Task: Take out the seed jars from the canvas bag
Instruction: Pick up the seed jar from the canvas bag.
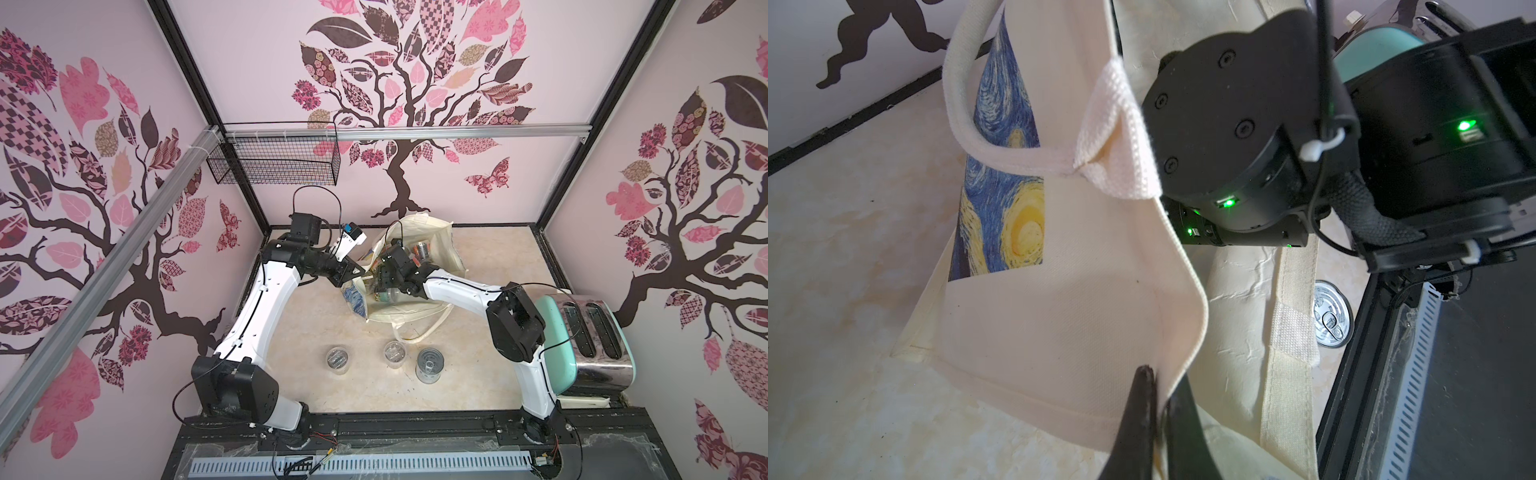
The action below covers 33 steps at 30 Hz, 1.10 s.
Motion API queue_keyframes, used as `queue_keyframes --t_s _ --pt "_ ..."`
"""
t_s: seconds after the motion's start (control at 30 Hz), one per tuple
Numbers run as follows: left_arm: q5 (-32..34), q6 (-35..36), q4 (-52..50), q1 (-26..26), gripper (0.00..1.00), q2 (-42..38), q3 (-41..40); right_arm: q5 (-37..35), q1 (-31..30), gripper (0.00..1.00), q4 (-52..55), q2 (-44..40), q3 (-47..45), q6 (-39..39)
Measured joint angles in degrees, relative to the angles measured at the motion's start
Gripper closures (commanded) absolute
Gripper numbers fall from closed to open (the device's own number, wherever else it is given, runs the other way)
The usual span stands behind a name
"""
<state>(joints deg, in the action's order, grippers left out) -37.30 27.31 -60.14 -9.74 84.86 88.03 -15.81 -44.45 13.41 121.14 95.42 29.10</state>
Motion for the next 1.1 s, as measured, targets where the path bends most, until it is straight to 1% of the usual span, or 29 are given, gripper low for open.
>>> queue_keyframes --t_s 0.3,0.43,0.67,0.87,1.0,1.1 --pt "1.0 -1.5 0.1 0.0 1.0 0.0 0.0 2.5 0.0 0.34 -0.8 -2.5 -2.5 -0.2" --pt "2.2 -3.7 1.1 0.2 1.0 0.0 0.0 4.3 0.0 0.35 0.2 -6.9 -4.2 -0.2" --pt "3.1 -6.3 2.4 0.8 1.0 0.3 0.4 6.3 0.0 0.35 1.9 -14.8 -4.4 0.0" --pt "4.2 -8.5 3.5 0.9 1.0 1.1 1.0 9.1 1.0 0.34 7.9 -20.4 -4.6 0.0" --pt "5.7 -10.4 4.7 1.4 1.0 1.6 1.3 12.0 3.6 0.34 14.7 -25.6 -4.9 -0.3" --pt "7.1 -11.5 5.0 1.9 1.0 2.3 2.4 12.6 5.4 0.33 20.2 -29.9 -4.8 -1.3"
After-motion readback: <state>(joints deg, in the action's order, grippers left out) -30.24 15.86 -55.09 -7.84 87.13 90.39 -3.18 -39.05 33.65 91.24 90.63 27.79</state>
